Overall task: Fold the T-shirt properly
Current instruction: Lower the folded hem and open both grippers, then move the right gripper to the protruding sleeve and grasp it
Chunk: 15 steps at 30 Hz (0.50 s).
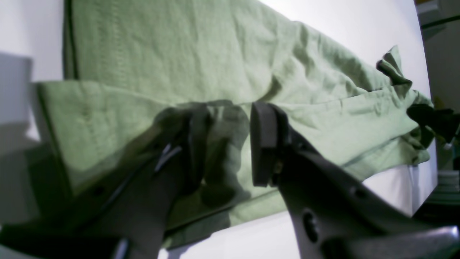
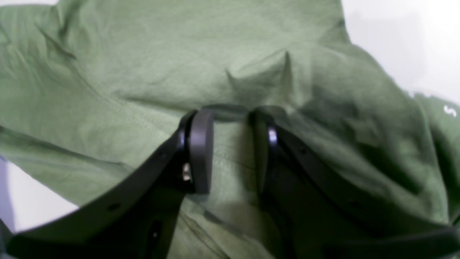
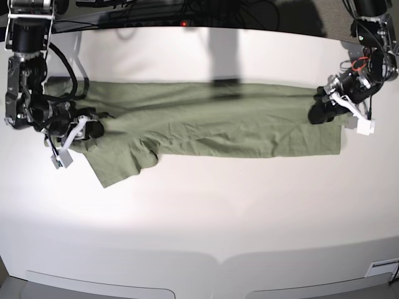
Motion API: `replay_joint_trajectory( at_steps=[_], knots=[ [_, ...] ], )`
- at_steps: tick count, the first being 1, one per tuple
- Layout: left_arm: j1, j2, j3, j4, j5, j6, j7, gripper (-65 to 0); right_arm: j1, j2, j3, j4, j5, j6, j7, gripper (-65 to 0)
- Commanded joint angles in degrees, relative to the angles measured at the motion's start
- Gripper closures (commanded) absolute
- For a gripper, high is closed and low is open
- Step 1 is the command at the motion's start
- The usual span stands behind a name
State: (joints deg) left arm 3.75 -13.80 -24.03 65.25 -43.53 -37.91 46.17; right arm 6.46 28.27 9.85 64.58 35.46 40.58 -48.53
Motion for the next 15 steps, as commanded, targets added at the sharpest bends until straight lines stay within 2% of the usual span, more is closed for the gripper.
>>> replay_joint_trajectory(
  at_steps=[1,7,15],
  knots=[
    [-0.15,-0.37,0.20,-2.27,10.14,4.76,4.68,-22.2,1.55,0.74,-0.61,-0.87,-2.54,-0.58,-0.33,-19.7],
    [-4.39,-0.37,0.20,-5.14,14.03,4.79,3.02,-22.2,6.95,0.76,-1.40,-3.48,-2.56,-0.58,-0.35,-19.7],
    [-5.18,-0.44,0.17,-5.75,13.18,4.85,3.96,-22.2,8.81,0.81,-1.20,-3.45,-3.32,-0.58,-3.39,-19.7]
  ],
)
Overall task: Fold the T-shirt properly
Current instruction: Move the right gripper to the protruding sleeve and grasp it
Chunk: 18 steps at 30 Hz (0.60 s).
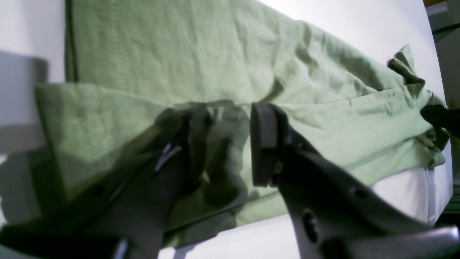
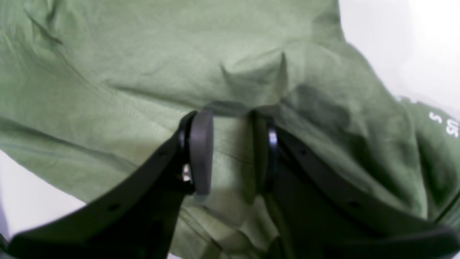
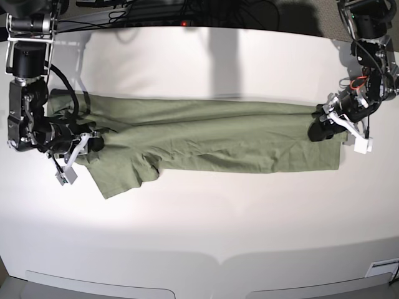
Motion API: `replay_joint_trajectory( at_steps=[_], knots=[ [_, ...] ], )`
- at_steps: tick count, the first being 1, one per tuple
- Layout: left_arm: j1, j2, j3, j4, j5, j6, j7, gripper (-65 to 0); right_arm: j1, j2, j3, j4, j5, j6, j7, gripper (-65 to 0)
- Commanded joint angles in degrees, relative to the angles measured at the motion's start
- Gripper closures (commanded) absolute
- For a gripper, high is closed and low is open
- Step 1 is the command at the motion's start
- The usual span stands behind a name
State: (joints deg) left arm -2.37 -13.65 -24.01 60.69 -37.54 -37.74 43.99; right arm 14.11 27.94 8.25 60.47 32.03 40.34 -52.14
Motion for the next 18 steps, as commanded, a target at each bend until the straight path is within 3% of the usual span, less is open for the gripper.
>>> replay_joint_trajectory(
  at_steps=[1,4,7,10,13,16,18],
  knots=[
    [0.92,-0.68,0.15,-1.18,5.92,4.68,6.14,-22.2,1.18,1.22,0.42,0.66,0.11,-0.34,0.26,-19.7],
    [0.94,-0.85,0.15,-0.28,0.04,4.68,6.05,-22.2,1.55,1.77,0.42,0.68,0.98,-0.34,0.26,-19.7],
    [0.92,-0.85,0.15,1.44,-3.30,4.59,6.03,-22.2,2.54,3.06,0.42,0.70,7.34,-0.34,0.20,-19.7],
    [0.79,-0.83,0.15,3.52,-4.11,4.59,6.03,-22.2,4.92,4.13,0.42,0.70,13.49,-0.34,0.22,-19.8],
    [0.44,-0.83,0.15,5.01,-4.09,4.57,6.03,-22.2,8.15,4.42,0.39,0.70,14.71,-0.34,0.26,-20.1],
    [0.17,-0.83,0.15,5.38,-4.09,4.57,5.86,-22.2,10.95,4.26,0.39,0.68,14.69,-0.34,2.91,-32.8],
    [0.17,-0.81,0.15,5.38,-4.11,4.57,5.60,-22.2,11.96,4.09,0.39,0.68,14.43,-0.34,9.05,-41.3]
  ],
)
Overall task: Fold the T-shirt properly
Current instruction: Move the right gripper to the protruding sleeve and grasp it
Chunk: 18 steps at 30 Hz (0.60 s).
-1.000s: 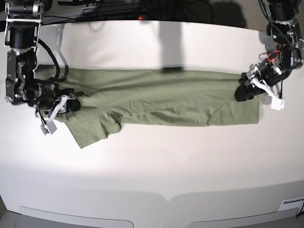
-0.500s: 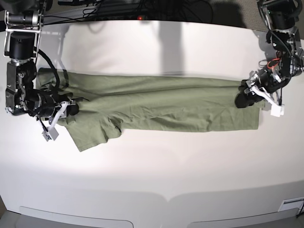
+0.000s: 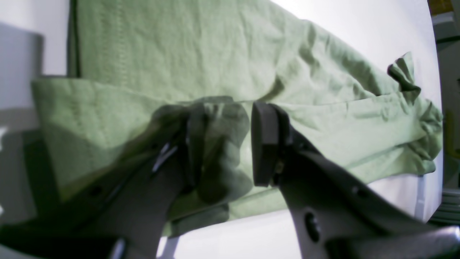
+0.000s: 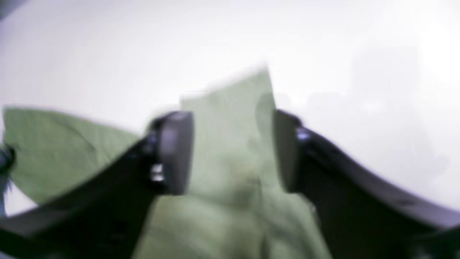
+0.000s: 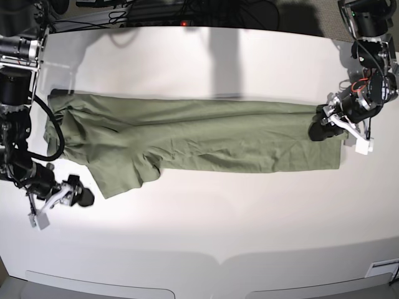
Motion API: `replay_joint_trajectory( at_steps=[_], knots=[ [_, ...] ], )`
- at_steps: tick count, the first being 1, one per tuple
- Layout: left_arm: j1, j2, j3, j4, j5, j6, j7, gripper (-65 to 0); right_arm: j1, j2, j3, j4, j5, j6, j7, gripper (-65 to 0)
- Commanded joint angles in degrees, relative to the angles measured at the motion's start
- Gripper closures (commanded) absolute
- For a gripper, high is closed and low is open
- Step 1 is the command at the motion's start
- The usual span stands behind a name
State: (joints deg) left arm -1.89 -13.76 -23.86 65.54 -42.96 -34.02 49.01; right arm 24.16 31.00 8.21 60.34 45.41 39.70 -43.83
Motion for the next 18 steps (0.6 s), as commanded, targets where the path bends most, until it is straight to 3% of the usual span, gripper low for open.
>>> replay_joint_trajectory(
  at_steps=[1,4,7,13,18],
  knots=[
    [-0.31,-0.70,0.00,0.52,1.29,0.85,0.59,-22.2,2.29,0.87,0.44,0.81,-0.09,0.30,4.15,-42.7],
    [-0.31,-0.68,0.00,0.52,1.31,0.85,0.61,-22.2,3.96,-0.72,0.44,0.55,-11.34,0.30,9.35,-42.6],
    [-0.31,-0.55,0.00,0.52,1.11,0.85,0.61,-22.2,6.45,-3.34,0.44,-2.58,-19.85,-0.94,10.40,-42.6],
    [-0.31,-0.39,0.00,0.52,0.90,0.85,0.68,-22.2,14.60,-6.93,0.44,-19.15,-26.75,-5.22,10.95,-42.6],
    [-0.31,-0.39,0.00,0.52,0.87,0.85,0.83,-22.2,19.82,-7.34,0.44,-32.20,-29.49,-6.38,13.84,-42.6]
  ],
)
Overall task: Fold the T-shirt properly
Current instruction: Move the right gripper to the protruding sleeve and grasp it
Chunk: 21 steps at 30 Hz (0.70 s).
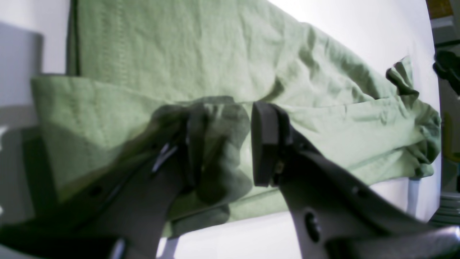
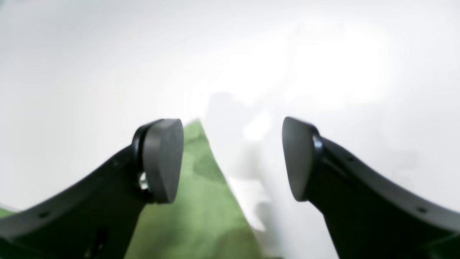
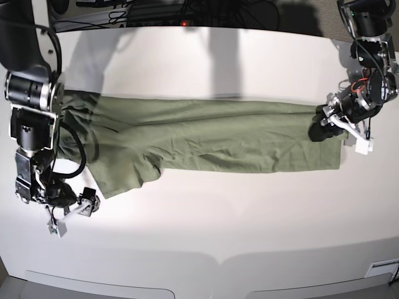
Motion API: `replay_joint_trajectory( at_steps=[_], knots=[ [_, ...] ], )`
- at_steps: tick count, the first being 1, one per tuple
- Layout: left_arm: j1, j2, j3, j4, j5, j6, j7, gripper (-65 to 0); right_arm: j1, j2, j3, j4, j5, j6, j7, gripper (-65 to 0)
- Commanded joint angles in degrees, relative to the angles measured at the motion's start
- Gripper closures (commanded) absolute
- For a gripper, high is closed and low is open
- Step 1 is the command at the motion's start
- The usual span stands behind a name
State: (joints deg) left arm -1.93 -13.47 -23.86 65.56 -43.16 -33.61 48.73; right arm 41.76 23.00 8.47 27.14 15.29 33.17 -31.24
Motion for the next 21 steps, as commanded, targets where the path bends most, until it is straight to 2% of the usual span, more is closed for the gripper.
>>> replay_joint_trajectory(
  at_steps=[1,6,12,16,18,21],
  knots=[
    [-0.26,-0.68,0.00,0.50,1.07,0.44,1.11,-22.2,2.64,0.59,0.17,-0.42,0.00,0.15,1.22,-42.6],
    [-0.26,-0.70,0.00,0.50,1.07,0.44,1.11,-22.2,2.47,0.28,0.17,-4.20,-3.15,0.15,0.02,-42.5],
    [-0.26,-0.68,0.00,0.50,1.07,0.44,1.11,-22.2,2.34,0.28,0.17,-8.41,-2.97,0.22,-3.15,-41.3],
    [-0.24,-0.68,0.00,0.50,1.07,0.44,1.11,-22.2,2.49,0.26,0.17,-8.41,3.08,5.33,-7.89,-41.3],
    [-0.26,-0.68,0.00,0.50,1.05,0.46,1.11,-22.2,2.60,0.07,0.17,-8.41,5.88,6.05,-10.82,-41.3],
    [-0.22,-0.68,0.00,0.50,1.07,0.44,1.14,-22.2,2.64,0.02,0.17,-8.41,6.38,6.03,-12.35,-41.3]
  ],
)
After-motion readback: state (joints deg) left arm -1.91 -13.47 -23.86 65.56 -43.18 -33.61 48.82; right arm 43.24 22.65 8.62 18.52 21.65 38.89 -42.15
